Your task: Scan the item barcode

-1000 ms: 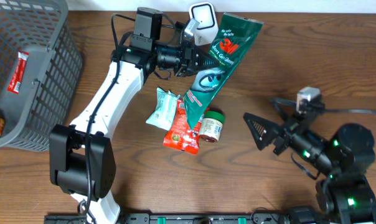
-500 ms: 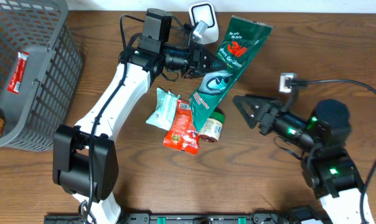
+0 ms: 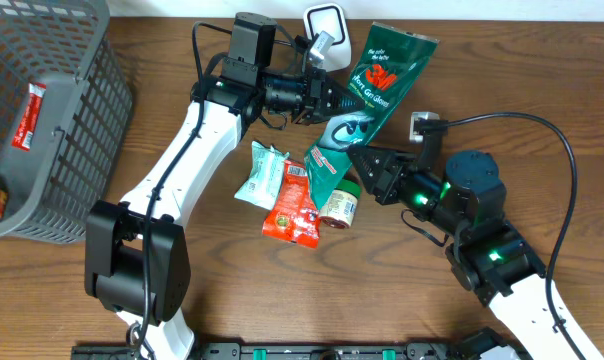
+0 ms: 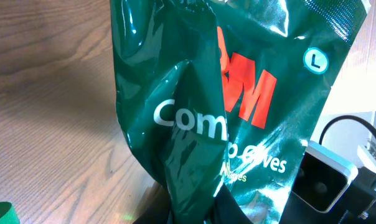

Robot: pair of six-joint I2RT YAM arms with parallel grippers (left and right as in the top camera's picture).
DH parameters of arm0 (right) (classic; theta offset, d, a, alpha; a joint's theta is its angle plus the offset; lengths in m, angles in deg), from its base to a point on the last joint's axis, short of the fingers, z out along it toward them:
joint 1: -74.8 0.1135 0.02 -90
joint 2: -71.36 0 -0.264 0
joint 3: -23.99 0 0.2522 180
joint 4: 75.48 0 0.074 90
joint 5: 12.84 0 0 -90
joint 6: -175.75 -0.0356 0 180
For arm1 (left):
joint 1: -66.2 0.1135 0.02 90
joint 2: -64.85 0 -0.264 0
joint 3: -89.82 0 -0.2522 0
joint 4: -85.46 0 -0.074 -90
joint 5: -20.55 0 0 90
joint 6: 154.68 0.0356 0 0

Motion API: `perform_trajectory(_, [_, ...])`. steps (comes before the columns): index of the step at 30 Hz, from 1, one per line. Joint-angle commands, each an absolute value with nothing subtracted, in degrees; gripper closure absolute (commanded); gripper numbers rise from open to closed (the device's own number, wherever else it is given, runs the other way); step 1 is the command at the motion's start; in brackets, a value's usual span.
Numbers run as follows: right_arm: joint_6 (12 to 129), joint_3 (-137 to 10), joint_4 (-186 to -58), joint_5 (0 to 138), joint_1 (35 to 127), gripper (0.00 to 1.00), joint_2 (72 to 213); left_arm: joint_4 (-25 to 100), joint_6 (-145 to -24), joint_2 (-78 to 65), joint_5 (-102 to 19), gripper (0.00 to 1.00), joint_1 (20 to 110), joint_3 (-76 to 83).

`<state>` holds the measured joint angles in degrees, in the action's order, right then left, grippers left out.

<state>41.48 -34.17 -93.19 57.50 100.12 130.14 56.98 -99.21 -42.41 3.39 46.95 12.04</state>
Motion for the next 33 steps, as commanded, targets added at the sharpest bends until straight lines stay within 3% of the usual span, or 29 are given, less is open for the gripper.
perform_trajectory(1, [42.4,-35.0,-92.9,60.7,100.5,0.88,131.1,57.3,-98.7,-42.0,3.3,0.92,47.1,12.3])
perform_trajectory(2, [42.9,-35.0,-92.8,60.7,100.5,0.99,131.3,57.3,-98.1,-42.0,3.3,0.92,47.1,12.3])
perform_trajectory(6, [48.7,-35.0,-93.2,60.2,100.5,0.99,131.3,57.3,-95.6,-42.0,3.1,0.83,47.1,12.3])
perform_trajectory(9, [49.9,-35.0,-93.8,60.2,100.5,0.99,131.2,57.3,-93.1,-42.0,0.3,0.43,47.5,12.3])
perform_trajectory(12, [50.3,-35.2,-94.7,60.2,100.5,0.99,130.8,57.3,-92.8,-42.0,-4.3,0.23,48.4,12.3])
perform_trajectory(23, [59.6,-49.5,-121.1,68.5,98.2,0.99,129.9,54.8,-92.1,-42.0,-9.4,0.18,55.9,12.3])
perform_trajectory(33, [65.0,-59.7,-144.0,91.3,98.0,0.99,134.9,40.6,-78.2,-42.0,-10.7,0.18,56.7,12.3])
